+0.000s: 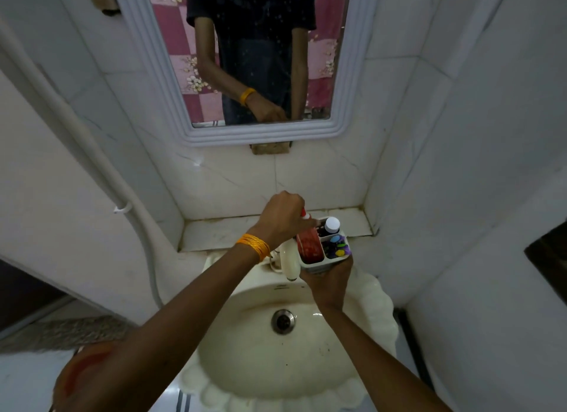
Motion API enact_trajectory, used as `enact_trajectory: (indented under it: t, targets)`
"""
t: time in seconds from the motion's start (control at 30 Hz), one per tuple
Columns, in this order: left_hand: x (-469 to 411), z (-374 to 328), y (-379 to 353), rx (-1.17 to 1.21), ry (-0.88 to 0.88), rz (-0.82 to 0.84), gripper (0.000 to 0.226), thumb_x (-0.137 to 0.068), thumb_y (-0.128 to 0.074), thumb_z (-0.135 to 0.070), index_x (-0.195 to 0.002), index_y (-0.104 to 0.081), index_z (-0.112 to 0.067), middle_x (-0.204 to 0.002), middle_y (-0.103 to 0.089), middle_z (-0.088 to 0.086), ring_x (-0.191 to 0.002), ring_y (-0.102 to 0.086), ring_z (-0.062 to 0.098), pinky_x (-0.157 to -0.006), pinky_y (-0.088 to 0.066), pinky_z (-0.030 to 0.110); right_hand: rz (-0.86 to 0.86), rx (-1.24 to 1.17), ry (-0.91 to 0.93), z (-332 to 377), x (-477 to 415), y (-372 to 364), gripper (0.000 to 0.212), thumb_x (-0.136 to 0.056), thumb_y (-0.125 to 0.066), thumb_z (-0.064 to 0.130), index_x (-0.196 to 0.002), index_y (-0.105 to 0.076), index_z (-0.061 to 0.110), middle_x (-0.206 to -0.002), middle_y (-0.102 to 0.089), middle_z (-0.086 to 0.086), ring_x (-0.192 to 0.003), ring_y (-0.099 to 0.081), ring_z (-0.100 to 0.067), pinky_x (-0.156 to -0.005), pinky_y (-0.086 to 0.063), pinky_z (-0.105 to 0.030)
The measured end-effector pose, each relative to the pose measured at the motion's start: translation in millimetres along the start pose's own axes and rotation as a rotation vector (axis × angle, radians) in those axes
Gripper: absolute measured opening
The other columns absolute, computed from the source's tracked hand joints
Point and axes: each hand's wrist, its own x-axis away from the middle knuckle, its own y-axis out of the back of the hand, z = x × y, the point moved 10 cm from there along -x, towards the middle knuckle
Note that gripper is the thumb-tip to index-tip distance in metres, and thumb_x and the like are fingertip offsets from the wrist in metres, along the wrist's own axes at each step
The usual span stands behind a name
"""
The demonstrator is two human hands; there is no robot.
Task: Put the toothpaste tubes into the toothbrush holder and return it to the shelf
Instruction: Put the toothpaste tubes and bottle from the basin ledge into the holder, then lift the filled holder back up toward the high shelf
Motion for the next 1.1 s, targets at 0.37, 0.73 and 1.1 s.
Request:
enact_trajectory:
  t: [0.37, 0.73, 1.1]
  targets:
    - [2.0, -24.9, -66.1, -0.324, -0.059, 0.216, 0.039, -0.085, -0.066, -0.039, -0.107, -0.067, -0.007, -0.108, -0.069, 0.014, -0.101, -0.066, 0.033, -0.075, -0.046, 0.035, 0.01, 0.061, 0.002, 1.9, 0.4, -2.3, 0.122, -0.043, -0.105, 0.027, -0.146, -0.04, 0.015, -0.137, -0.058, 0.002, -0.123, -0.062, -0.007, -0.103, -0.058, -0.03]
    - [-15.4, 14.1, -11.8, -0.038, 0.008, -0.078, 0.043, -0.094, -0.052, -0.051, -0.086, -0.072, -0.014, -0.089, -0.074, 0.008, -0.089, -0.066, 0.028, -0.07, -0.047, 0.032, -0.003, 0.113, -0.048, 6.7, 0.6, 3.5, 0.123, -0.043, -0.106, 0.032, -0.147, -0.042, 0.019, -0.14, -0.061, 0.001, -0.13, -0.062, -0.015, -0.106, -0.057, -0.042]
    - [-1.5, 77.9, 66.6, 0.07, 0.1, -0.391, 0.041, -0.097, -0.054, -0.039, -0.129, -0.059, -0.013, -0.115, -0.068, 0.013, -0.098, -0.067, 0.03, -0.081, -0.057, 0.041, -0.074, 0.182, -0.011, 62.5, -27.8, 22.1, 0.123, -0.035, -0.091, 0.054, -0.141, -0.048, 0.008, -0.133, -0.063, -0.01, -0.125, -0.062, -0.029, -0.103, -0.057, -0.047]
